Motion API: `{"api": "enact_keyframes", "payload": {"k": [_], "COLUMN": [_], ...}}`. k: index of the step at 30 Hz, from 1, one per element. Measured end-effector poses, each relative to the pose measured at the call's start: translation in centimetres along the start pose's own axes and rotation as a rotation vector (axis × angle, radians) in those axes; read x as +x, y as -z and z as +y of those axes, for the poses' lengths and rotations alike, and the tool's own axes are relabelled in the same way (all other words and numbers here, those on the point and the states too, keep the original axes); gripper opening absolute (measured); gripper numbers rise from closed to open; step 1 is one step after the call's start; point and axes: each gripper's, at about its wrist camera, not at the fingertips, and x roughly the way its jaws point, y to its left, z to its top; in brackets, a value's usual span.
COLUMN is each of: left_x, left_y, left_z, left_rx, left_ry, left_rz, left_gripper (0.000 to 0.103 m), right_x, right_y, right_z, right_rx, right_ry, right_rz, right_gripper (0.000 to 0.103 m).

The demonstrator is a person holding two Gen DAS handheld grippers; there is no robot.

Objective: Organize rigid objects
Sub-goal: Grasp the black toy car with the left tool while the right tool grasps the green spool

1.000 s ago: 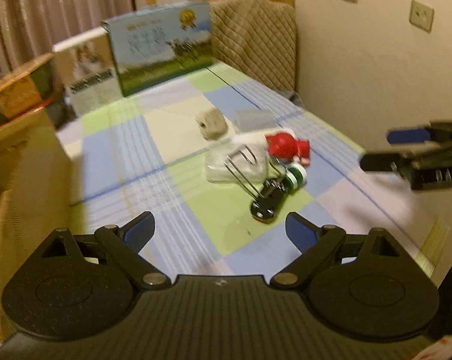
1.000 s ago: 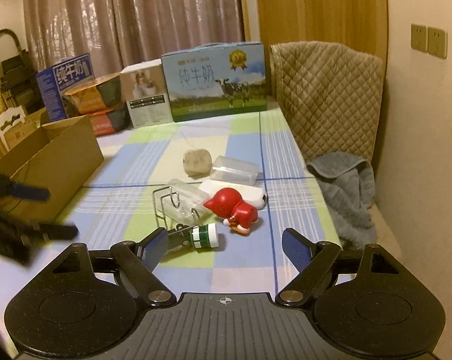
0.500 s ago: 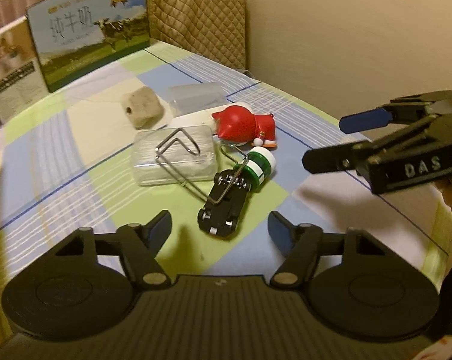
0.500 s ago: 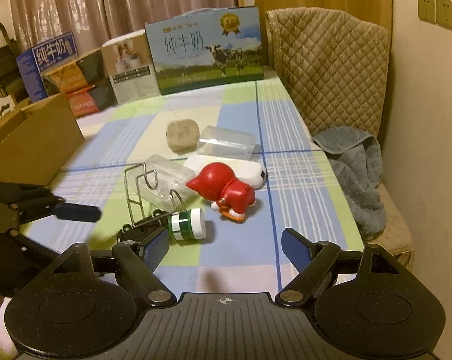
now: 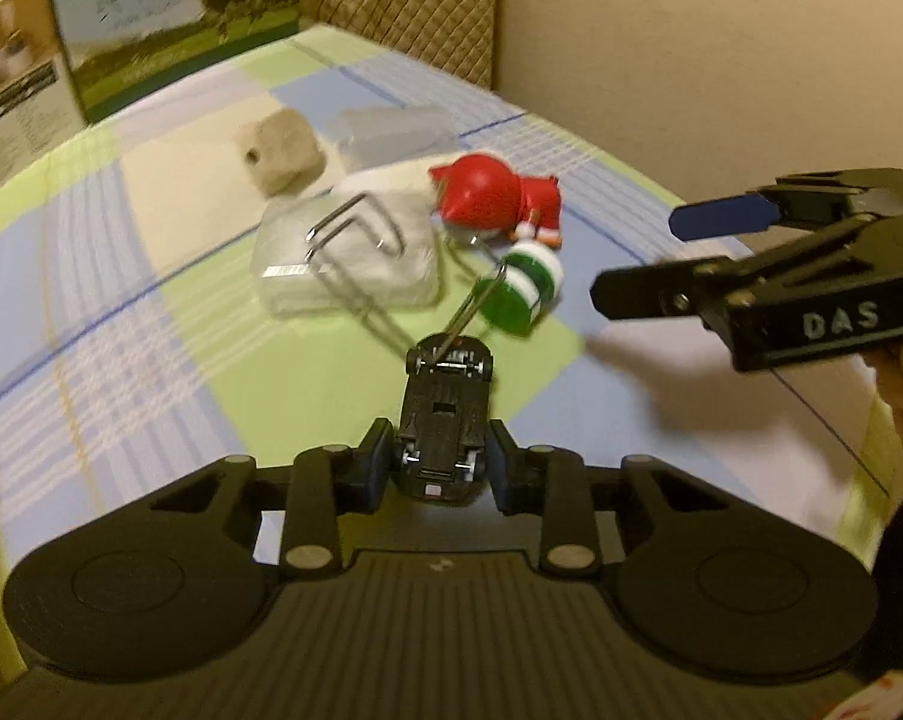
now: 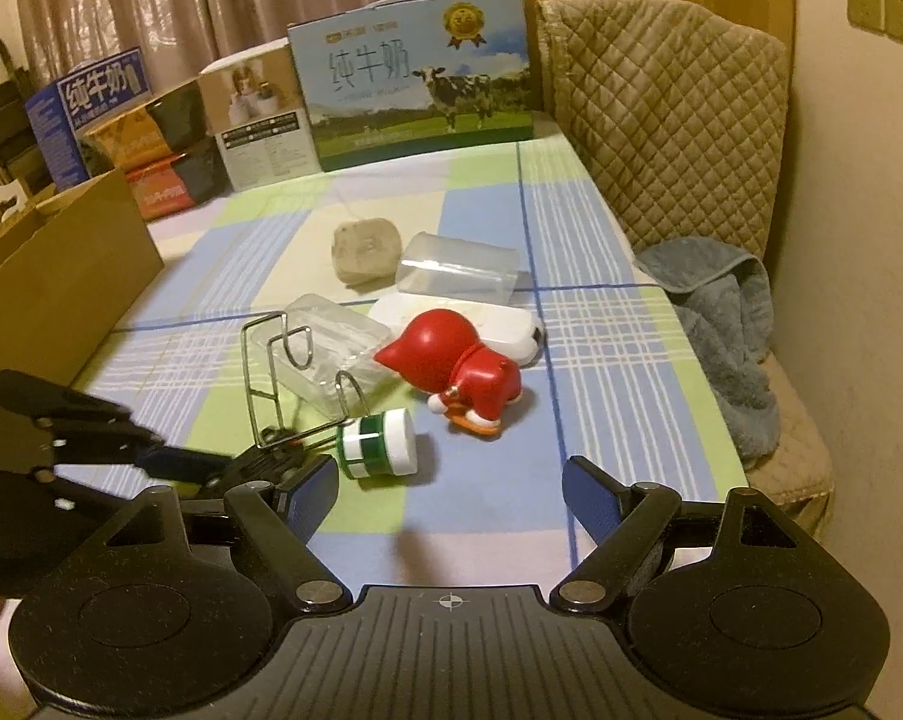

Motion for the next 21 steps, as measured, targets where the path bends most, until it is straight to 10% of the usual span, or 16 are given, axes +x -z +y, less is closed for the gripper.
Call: {"api": "enact_keyframes", "payload": {"k": [13, 21], "left_x": [-2.8, -2.5], "left_y": [3.7, 3.5], "left_z": [1.5, 1.9], "left_rx": [-0.109, -0.127], "left_ry": [-0.138, -0.12], "left_rz": [0.007, -0.014], "left_gripper": [0.032, 0.035], "right_x": [2.3, 5.5], "right_y": [-0.3, -0.7], "right_z": [2.2, 3.3], "right_rx": [-0.111, -0.157], "right_ry": [-0.03, -0.038], "right_rz": [0.011, 0.058], "right_gripper": [0.079, 0.049]}}
